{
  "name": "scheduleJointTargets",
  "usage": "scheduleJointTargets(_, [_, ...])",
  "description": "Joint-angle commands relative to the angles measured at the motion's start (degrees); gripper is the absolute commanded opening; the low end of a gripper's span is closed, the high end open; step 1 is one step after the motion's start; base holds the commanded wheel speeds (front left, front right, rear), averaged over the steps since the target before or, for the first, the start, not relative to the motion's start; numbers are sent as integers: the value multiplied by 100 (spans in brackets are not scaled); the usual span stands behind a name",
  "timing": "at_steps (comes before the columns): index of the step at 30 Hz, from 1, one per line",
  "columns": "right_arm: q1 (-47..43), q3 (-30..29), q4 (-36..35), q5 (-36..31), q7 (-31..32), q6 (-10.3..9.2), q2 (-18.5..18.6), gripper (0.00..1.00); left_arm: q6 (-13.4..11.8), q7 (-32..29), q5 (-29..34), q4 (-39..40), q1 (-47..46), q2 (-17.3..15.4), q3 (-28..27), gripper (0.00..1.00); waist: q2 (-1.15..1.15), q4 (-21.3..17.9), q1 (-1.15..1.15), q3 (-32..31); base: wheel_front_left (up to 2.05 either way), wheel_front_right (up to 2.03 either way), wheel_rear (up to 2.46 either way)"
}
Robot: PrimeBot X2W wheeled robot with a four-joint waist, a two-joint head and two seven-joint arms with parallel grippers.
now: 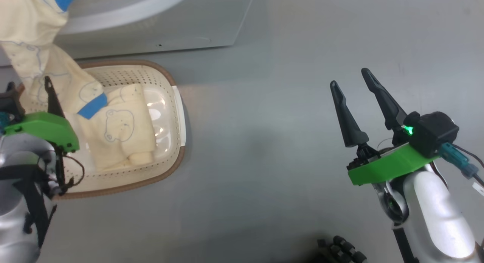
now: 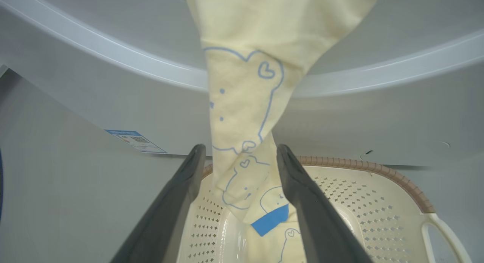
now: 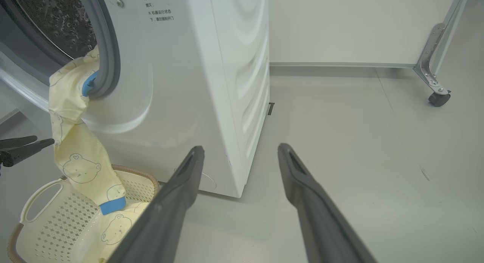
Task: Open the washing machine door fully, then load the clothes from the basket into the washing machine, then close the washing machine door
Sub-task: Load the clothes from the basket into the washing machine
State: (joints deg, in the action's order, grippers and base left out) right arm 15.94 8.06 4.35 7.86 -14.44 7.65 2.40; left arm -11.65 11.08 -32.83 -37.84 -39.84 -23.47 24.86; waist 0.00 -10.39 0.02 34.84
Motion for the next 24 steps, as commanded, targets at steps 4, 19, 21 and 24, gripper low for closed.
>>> scheduleJointTargets(4, [136, 159, -211, 96, -55, -16, 48, 100, 109, 56, -12, -425, -468, -402, -280, 100, 0, -245, -2, 426, 0, 0, 0])
scheduleJointTargets(19, [285, 222, -218, 207, -55, -16, 48, 100, 547, 151, -119, -1661, -1276, -356, -293, 0, 0, -311, -2, 647, 0, 0, 0])
scheduleJointTargets(21, [292, 220, -217, 213, -55, -16, 48, 100, 633, 144, -128, -1723, -1324, -319, -258, 0, 0, -300, -2, 641, 0, 0, 0])
scheduleJointTargets(24, [284, 212, -214, 224, -55, -16, 48, 100, 757, 113, -132, -1752, -1358, -239, -182, 0, 0, -278, -2, 610, 0, 0, 0])
